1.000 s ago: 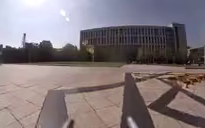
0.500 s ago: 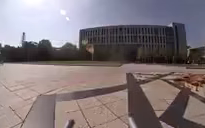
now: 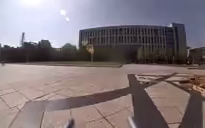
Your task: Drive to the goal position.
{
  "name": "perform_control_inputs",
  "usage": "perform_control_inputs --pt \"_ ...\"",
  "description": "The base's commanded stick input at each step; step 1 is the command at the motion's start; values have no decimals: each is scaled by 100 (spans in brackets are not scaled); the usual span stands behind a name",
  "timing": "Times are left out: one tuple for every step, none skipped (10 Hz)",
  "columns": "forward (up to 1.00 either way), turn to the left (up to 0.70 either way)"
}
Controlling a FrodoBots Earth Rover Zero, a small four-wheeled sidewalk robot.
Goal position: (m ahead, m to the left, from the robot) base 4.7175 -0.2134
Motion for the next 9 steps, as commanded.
perform_control_inputs --pt "67 0" --pt "67 0" --pt "67 0" --pt "67 0" --pt "68 0" --pt "68 0" --pt "67 0" --pt "67 0" --pt "67 0"
